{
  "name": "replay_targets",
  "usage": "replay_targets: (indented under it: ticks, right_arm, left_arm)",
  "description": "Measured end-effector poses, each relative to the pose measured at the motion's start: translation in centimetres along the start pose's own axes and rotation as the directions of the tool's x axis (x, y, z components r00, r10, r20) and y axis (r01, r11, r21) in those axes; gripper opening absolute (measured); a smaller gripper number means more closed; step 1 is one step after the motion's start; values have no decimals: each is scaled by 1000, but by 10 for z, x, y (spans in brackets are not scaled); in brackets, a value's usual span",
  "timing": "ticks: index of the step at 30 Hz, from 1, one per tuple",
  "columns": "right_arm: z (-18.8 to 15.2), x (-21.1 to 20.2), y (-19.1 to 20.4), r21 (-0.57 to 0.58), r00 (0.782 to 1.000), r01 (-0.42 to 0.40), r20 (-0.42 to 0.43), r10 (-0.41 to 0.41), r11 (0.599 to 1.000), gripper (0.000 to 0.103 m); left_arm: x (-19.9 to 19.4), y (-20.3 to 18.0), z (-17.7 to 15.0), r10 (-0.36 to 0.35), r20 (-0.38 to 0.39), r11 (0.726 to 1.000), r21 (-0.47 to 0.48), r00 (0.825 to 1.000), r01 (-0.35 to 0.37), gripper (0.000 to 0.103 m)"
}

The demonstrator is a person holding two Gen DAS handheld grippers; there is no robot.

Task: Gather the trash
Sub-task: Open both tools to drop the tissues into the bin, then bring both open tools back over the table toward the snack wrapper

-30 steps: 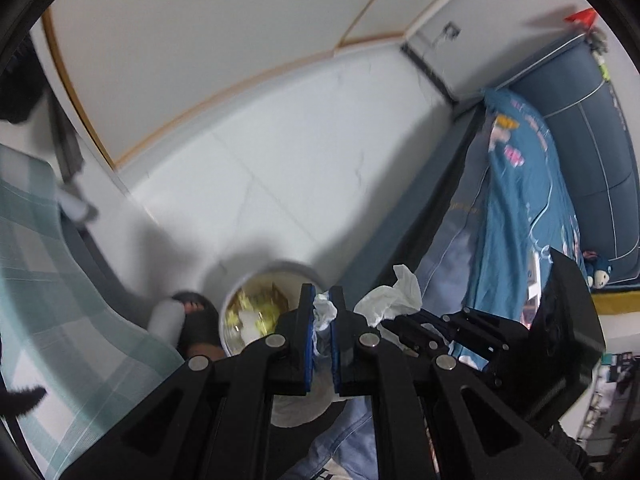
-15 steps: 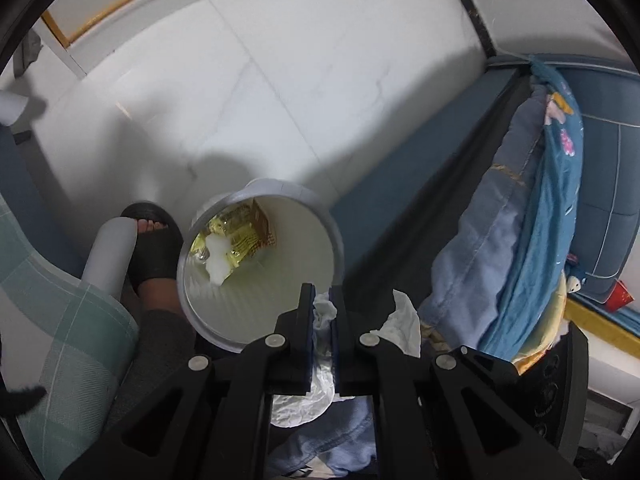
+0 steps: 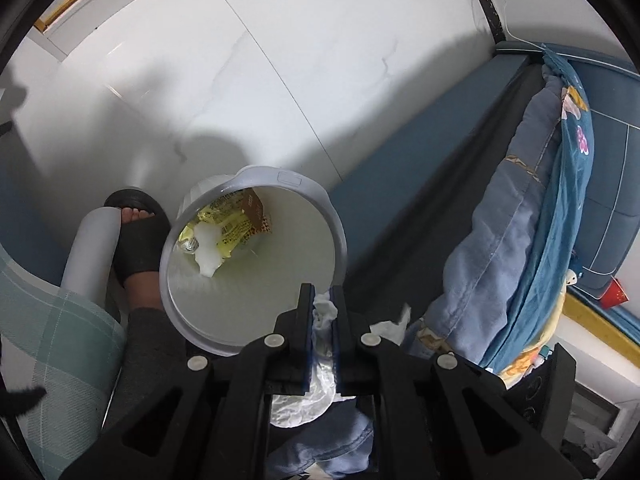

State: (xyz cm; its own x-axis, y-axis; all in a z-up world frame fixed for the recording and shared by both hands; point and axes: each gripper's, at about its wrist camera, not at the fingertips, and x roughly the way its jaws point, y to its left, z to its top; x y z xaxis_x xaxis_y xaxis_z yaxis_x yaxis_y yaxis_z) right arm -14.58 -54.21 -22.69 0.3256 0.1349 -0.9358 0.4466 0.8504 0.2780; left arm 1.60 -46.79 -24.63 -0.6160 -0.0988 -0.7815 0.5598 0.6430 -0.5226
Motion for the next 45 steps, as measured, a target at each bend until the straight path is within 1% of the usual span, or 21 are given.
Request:
replay_targets:
  ticks: [2,5,8,9,10,12,15,19,22,23,25,26,27,29,33,36,38,39,42,44,45]
  right_arm:
    - [-1,-2,2,-4,1000,2,4,-2,1000,33]
    - [0,-7,3,-10,1000,10,15,-9,1000,44]
    - [-1,-12,1,-1,1000,22,16,-22,1000,47]
    - [-2,-15,1,-1,1000,21,19,-21,1000,47]
    - [0,-19,2,-1,1000,21,23,-21,1000,48]
    - [-2,-25,2,1,999,20,35,-20,1000,53]
    - [-5,-29,1,6,999,22,44,-22,1000,54]
    - [-6,-31,0,29,998,30,49,-31,999,62]
    - [-6,-31,-5,60,998,42,51,-45,997,62]
    - [-5,-33,-6,70,998,34,59,-38,997,62]
    - [-5,-35,-7,75,997,42,69,-47,996,62]
    - [-4,-37,-8,76,996,45,73,-50,996,62]
    - [-3,-40,-8,78,995,45,80,-52,996,63]
    - [-1,-46,-9,85,994,54,93,-62,995,65]
    - [-1,-58,-12,103,988,61,136,-75,993,65]
    - [-4,-76,-14,130,971,98,207,-123,987,65]
    - [-6,-92,-16,145,957,100,256,-135,984,65]
    - [-7,-99,-15,150,951,101,275,-140,983,65]
    - [-8,-122,-12,154,926,109,344,-157,982,67]
    - [-7,-139,-7,158,902,119,395,-173,980,74]
    - [-6,-145,-5,155,894,119,413,-174,981,75]
  left_arm:
    - [2,0,0,-2,-1,1000,6,1000,2,5]
    - [7,2,-1,7,-26,1000,-12,1000,-8,14]
    - [8,5,-2,-15,-26,1000,-22,1000,14,32]
    - [7,6,-2,-8,-22,1000,-24,1000,7,41]
    - [7,7,-2,0,-13,1000,-27,1000,-1,46]
    - [7,8,-2,0,-5,1000,-30,1000,0,47]
    - [8,6,-3,20,-14,1000,-17,1000,-20,48]
    - [3,3,-6,82,4,997,-6,997,-82,49]
    - [-1,4,-9,116,22,993,-6,993,-116,49]
    - [-3,4,-10,118,31,993,-14,993,-118,51]
    - [-9,3,-11,114,49,993,-34,992,-113,65]
    - [-11,1,-12,120,56,992,-29,991,-119,66]
    - [-15,-4,-14,139,71,990,-13,988,-139,66]
    - [-26,-18,-18,142,115,988,43,983,-148,66]
    - [-51,-37,-26,149,218,982,80,965,-169,67]
    - [-75,-48,-32,166,282,977,83,945,-197,67]
    - [-101,-55,-39,173,370,973,79,913,-217,67]
    - [-109,-58,-42,186,397,969,78,899,-235,67]
    - [-142,-65,-57,232,513,951,59,827,-303,67]
    - [-169,-66,-73,268,599,939,12,754,-344,67]
    - [-176,-66,-78,277,626,936,-4,729,-353,67]
